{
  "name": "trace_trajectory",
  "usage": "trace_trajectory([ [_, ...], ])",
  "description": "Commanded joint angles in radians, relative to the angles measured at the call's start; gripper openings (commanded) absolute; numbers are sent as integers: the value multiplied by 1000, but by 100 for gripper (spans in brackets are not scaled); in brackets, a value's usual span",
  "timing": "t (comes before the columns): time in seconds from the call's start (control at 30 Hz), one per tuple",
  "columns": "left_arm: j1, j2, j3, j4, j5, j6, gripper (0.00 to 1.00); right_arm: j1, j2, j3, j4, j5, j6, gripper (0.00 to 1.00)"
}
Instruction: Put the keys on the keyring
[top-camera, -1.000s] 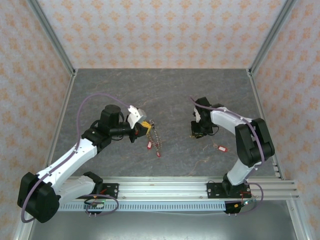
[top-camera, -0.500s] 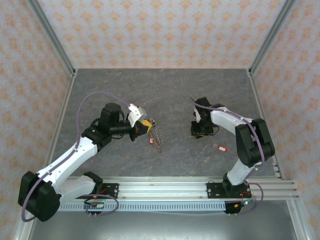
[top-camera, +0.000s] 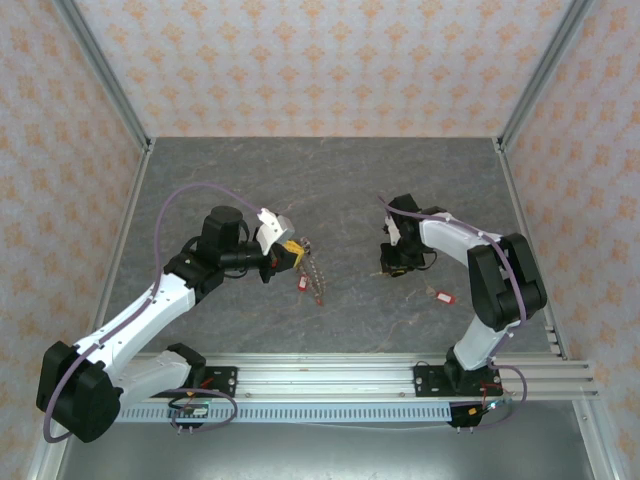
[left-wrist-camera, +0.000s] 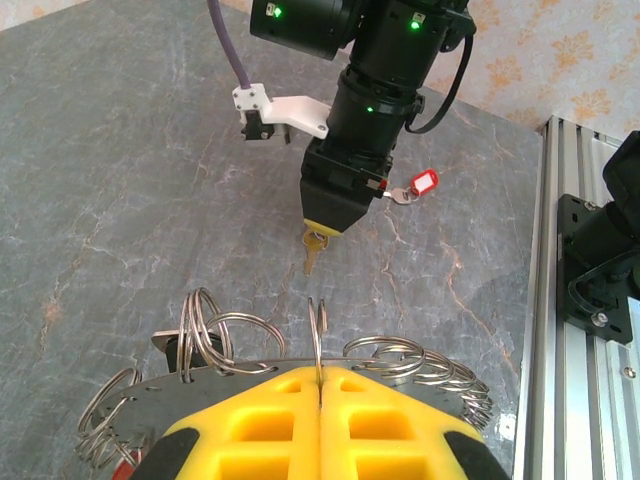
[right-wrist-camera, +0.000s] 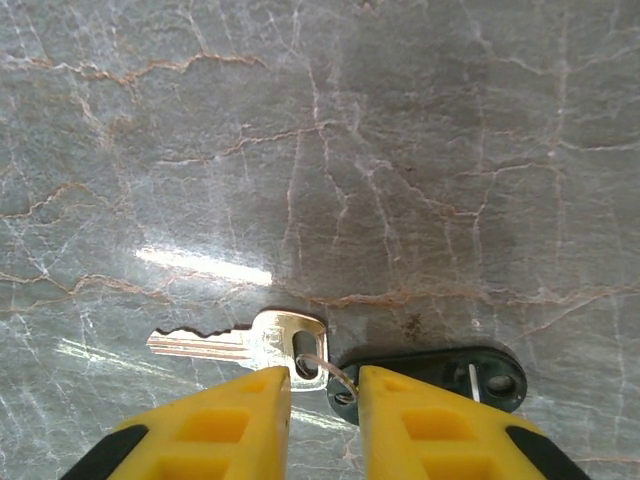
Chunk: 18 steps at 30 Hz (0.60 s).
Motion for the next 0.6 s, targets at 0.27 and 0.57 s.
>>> trace_trajectory([
  [0.27, 9, 3, 37, 2, 39, 21, 0, -2, -1, -4, -18, -24, 0, 17],
  [0.57, 8, 5, 41, -3, 41, 20, 0, -2, -8, 10, 32, 31, -27, 32],
])
